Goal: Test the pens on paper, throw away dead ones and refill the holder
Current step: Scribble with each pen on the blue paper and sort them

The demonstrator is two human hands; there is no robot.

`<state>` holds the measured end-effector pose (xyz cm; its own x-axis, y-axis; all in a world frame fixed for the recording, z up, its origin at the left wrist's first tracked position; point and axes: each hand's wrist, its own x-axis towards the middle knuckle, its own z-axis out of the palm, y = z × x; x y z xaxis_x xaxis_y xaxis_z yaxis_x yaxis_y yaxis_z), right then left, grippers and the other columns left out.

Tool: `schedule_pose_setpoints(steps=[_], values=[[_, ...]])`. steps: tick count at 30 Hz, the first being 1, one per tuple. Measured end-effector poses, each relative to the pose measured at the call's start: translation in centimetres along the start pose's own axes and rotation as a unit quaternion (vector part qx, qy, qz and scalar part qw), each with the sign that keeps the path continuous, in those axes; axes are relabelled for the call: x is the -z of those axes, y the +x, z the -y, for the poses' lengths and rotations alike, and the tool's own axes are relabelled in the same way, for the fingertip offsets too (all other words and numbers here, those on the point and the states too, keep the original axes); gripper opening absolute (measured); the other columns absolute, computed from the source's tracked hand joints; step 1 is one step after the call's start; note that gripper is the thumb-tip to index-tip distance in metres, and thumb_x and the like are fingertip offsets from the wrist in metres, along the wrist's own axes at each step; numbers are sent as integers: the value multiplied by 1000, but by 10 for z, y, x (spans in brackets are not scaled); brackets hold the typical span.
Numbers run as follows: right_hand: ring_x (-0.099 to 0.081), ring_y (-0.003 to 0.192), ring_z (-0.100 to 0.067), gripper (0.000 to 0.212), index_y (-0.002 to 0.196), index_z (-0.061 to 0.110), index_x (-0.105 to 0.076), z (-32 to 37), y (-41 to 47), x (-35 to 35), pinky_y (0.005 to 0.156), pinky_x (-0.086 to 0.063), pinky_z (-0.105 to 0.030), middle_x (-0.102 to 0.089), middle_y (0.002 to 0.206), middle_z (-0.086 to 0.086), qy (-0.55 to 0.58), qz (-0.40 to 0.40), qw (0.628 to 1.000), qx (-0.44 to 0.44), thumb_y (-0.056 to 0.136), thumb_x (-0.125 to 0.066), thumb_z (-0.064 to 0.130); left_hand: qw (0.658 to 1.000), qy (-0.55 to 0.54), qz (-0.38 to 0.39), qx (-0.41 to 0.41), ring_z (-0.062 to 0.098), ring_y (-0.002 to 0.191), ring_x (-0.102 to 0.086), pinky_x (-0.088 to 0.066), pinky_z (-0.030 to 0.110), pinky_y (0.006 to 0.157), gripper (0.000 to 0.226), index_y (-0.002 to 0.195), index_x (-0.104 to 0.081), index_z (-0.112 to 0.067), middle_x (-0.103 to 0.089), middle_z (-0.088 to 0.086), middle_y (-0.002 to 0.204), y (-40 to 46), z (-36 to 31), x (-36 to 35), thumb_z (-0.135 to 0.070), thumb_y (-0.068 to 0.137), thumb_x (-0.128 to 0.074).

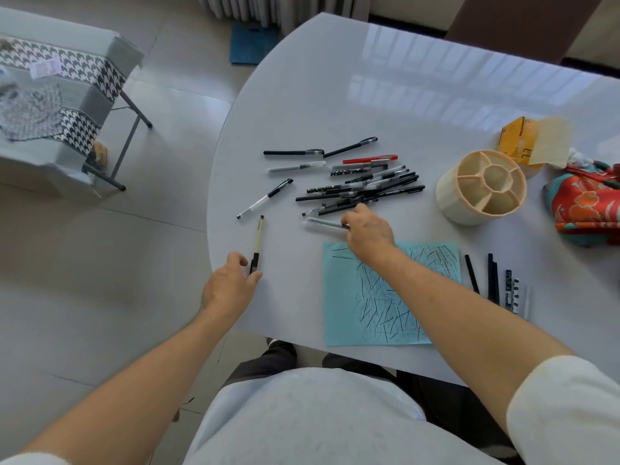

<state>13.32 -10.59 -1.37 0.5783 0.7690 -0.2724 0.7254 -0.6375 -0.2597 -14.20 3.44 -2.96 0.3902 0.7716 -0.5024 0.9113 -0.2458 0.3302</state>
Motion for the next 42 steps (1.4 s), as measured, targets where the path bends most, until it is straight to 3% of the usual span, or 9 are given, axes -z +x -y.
schedule_pose_setpoints(steps=[4, 7, 10, 14, 20, 27, 32, 38, 42], values=[[-59, 88, -22, 12, 104, 14, -70, -3, -10, 7, 75, -49, -32, -58, 103, -2, 62, -17, 998, -17, 96, -66, 22, 999, 7, -29, -23, 25, 74, -57, -40, 35, 59, 37, 107, -37, -29, -55, -6, 76, -5, -15, 6, -49, 89, -63], [-63, 82, -20, 11, 95, 13, -69, -5, -32, 18, 75, -55, -33, -65, 92, -2, 224, -53, 971, -67, 92, -72, 24, 994, -37, -28, -104, 16, 71, -56, -39, 32, 61, 29, 104, -45, -32, -55, -10, 78, -13, -36, 5, -44, 88, -66], [-74, 71, -24, 10, 90, 11, -68, -3, -65, 26, 67, -64, -35, -73, 79, -7, 447, -28, 883, -141, 89, -75, 18, 981, -87, 21, -175, 7, 74, -56, -43, 29, 65, 21, 103, -57, -35, -58, -12, 82, -24, -66, -3, -42, 87, -68], [-76, 73, -32, 12, 94, 4, -67, -1, -104, 15, 68, -64, -39, -75, 79, -12, 593, 9, 783, -185, 90, -76, 10, 941, -111, 142, -285, 0, 82, -59, -48, 20, 74, 30, 118, -61, -36, -63, -19, 97, -45, -105, -18, -46, 90, -65], [-75, 72, -29, 15, 91, 3, -72, -2, -133, -9, 65, -62, -36, -76, 81, -18, 657, 20, 719, -226, 95, -71, 17, 930, -1, 197, -310, 17, 68, -59, -50, 39, 64, 23, 78, -62, -25, -65, -4, 72, -57, -126, -29, -35, 96, -53], [-64, 54, -19, 25, 78, 5, -72, 7, -130, -14, 51, -54, -31, -71, 68, -10, 676, -41, 683, -273, 95, -73, 24, 925, 64, 153, -343, 15, 62, -52, -39, 32, 57, 28, 75, -53, -26, -61, -5, 69, -52, -132, -24, -36, 101, -48], [-63, 60, -18, 21, 92, 1, -72, -8, -125, -8, 56, -56, -29, -69, 73, -10, 730, -36, 637, -247, 102, -61, 15, 926, -39, 272, -258, 0, 56, -55, -48, 25, 63, 29, 77, -64, -27, -63, -8, 64, -34, -109, -12, -31, 101, -48], [-73, 81, -30, 11, 100, 1, -74, -22, -114, -9, 76, -64, -36, -77, 90, -16, 677, -36, 695, -237, 98, -63, 4, 922, 46, 165, -346, 15, 87, -60, -48, 37, 77, 28, 94, -69, -18, -69, -5, 92, -39, -97, -21, -38, 100, -51], [-76, 79, -27, 15, 96, 14, -79, 4, -104, -21, 78, -64, -44, -79, 86, -4, 562, -56, 801, -199, 91, -66, 8, 881, 94, 144, -440, 15, 120, -54, -47, 35, 97, 29, 108, -72, -16, -65, -4, 124, -49, -107, -41, -35, 99, -52]])
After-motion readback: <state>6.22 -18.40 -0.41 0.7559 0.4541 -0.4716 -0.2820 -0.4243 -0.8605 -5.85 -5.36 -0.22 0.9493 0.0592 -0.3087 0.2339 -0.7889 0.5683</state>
